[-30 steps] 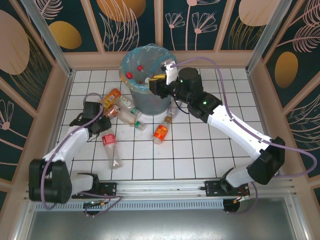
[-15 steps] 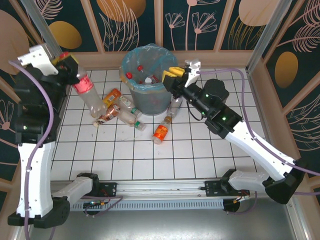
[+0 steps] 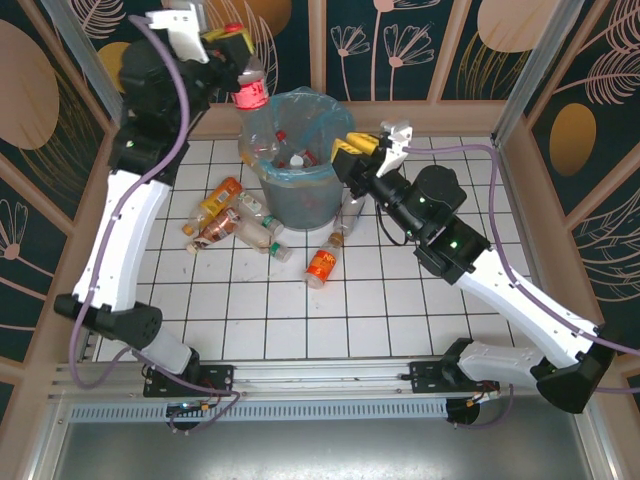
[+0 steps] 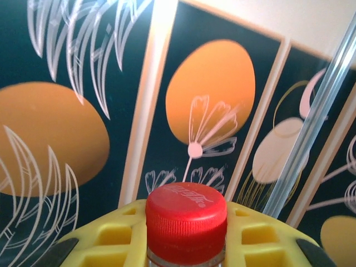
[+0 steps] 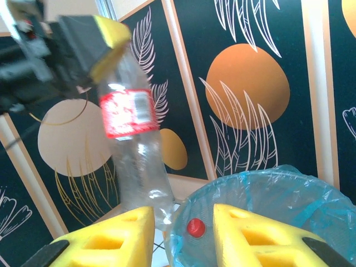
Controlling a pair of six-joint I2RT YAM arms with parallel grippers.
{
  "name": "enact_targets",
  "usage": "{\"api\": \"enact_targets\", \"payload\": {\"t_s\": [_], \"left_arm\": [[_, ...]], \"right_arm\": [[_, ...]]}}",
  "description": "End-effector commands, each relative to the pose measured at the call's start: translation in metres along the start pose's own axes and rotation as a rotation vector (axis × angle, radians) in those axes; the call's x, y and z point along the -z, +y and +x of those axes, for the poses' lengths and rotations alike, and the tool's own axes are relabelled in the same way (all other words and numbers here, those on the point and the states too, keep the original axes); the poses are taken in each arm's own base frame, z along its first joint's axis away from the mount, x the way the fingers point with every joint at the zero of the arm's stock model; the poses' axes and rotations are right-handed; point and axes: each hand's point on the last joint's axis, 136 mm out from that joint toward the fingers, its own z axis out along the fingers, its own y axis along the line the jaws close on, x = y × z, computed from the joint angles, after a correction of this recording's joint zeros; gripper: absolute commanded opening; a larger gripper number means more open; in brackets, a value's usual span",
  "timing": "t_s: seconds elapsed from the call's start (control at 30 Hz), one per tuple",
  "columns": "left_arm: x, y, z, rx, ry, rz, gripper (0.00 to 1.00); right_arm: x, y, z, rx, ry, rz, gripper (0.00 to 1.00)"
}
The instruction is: Put the plastic bottles in the bin
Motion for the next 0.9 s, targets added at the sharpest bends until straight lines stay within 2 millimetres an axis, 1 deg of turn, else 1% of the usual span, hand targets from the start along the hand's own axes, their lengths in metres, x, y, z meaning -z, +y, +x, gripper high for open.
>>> {"api": "enact_targets", "payload": {"t_s": [0.0,0.13,0.3,0.5,0.6,0.63,0.67,0.7,0.8,0.87], "left_arm": [[-0.013,-0.011,0.005,-0.118,-0.024,0.058,0.00],[-0.027,0.006,0.033,-0.145,-0.009,0.011,0.00],[-0.033,0.014,0.056,-0.125,-0.014,0.011,0.00],[-0.043,0.013,0.068,-0.094,0.003,0.034,0.00],[-0.051,0.018,0.067,-0.090,-0.011,0.018,0.00],[-0.053,0.017,0.064,-0.088,-0.017,0.020,0.00],[-0.054,0.015,0.056,-0.081,-0.026,0.023,0.00],[-0.063,0.017,0.062,-0.064,-0.007,0.020,0.00],[-0.067,0.011,0.049,-0.031,-0.003,0.037,0.00],[-0.064,0.006,0.039,-0.007,-0.013,0.053,0.00]], "right_arm": [[0.009,-0.001,-0.009,0.004,-0.035,0.025,0.34],[0.009,-0.004,-0.004,0.003,-0.024,0.039,0.34],[0.006,-0.006,0.003,0.004,-0.009,0.048,0.34],[0.002,-0.005,0.011,0.001,0.014,0.045,0.34],[0.000,-0.005,0.013,0.003,0.019,0.043,0.34],[0.000,-0.004,0.013,0.002,0.020,0.043,0.34],[-0.001,-0.004,0.014,0.002,0.023,0.041,0.34],[-0.001,-0.004,0.014,0.002,0.025,0.040,0.34],[0.000,-0.003,0.013,0.001,0.028,0.040,0.34],[0.001,-0.004,0.013,0.004,0.029,0.046,0.34]]}}
